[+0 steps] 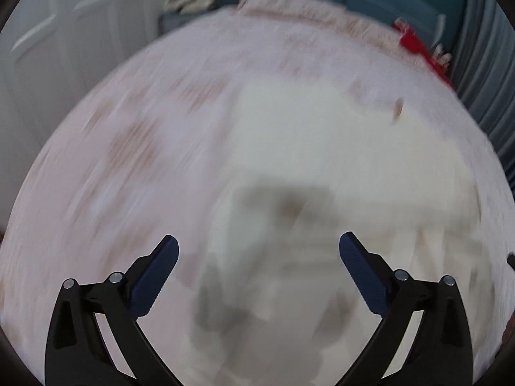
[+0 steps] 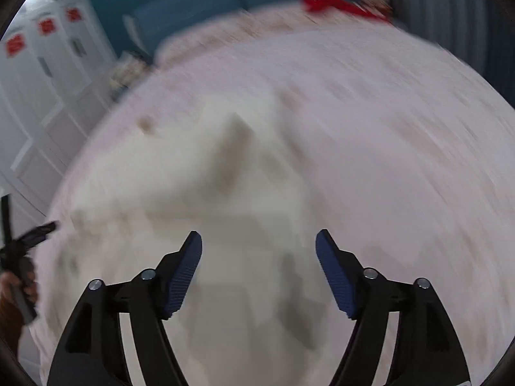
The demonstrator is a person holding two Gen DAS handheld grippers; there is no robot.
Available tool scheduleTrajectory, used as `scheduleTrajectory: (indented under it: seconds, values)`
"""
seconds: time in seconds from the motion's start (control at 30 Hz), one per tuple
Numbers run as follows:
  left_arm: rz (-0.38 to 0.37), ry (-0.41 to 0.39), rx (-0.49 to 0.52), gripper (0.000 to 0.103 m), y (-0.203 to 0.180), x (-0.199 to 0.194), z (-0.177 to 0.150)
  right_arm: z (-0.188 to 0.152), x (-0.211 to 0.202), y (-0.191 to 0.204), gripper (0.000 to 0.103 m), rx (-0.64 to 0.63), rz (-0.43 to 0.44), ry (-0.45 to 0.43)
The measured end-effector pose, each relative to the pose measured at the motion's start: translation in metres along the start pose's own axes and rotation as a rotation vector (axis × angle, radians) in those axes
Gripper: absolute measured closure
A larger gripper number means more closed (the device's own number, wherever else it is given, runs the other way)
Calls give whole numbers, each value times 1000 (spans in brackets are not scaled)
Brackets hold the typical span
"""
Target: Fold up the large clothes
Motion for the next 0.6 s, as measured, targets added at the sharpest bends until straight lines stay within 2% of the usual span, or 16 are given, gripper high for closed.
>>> scheduleTrajectory:
  seconds: [0.03,0.1,0.17,0.23,0.27,0.33,0.37,0.4,0.43,0.47,0.5,0.6]
  values:
    - [4,45,-49,5,20,-9,-29,-32,-16,-23,30,46,-24,54]
    - [5,108,-151,5,45,-18,-66,-80,-33,-52,30,175,-30,130]
    - [-18,152,-250,5,57,-19,-97,-99,-36,-58,30,260,33,152]
    - [-23,142,-238,6,50,-20,-103,-110,-29,-54,27,318,70,147]
    - [-18,138,-221,11,44,-21,-104,-108,-24,-50,27,303,60,133]
    - [-95,158,-236,35,28,-21,-104,-101,-18,-38,31,293,65,107]
    - [-108,186,-248,47,20,-20,-104,-98,-16,-31,38,308,88,104]
    - [-118,191,-253,65,18,-21,-102,-96,-15,-24,60,328,121,110]
    - [-137,199,-262,77,13,-24,-98,-94,-13,-15,89,346,155,124]
    - [-133,192,-263,85,13,-31,-95,-92,-13,-7,92,338,138,127]
    - [-146,174,-268,89,11,-39,-91,-89,-19,-3,94,329,129,115]
    - [-193,111,-253,94,8,-78,-78,-78,-58,8,97,271,150,68]
Point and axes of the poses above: each gripper's, at about its wrist camera, not at the fingertips, and x roughly the way its jaws point, y to its left, z to its top, the point moved 8 cm from there along x, roughly the way its jaws point, and after that the axes turned 5 degrees about -y, right-handed, at the moved point
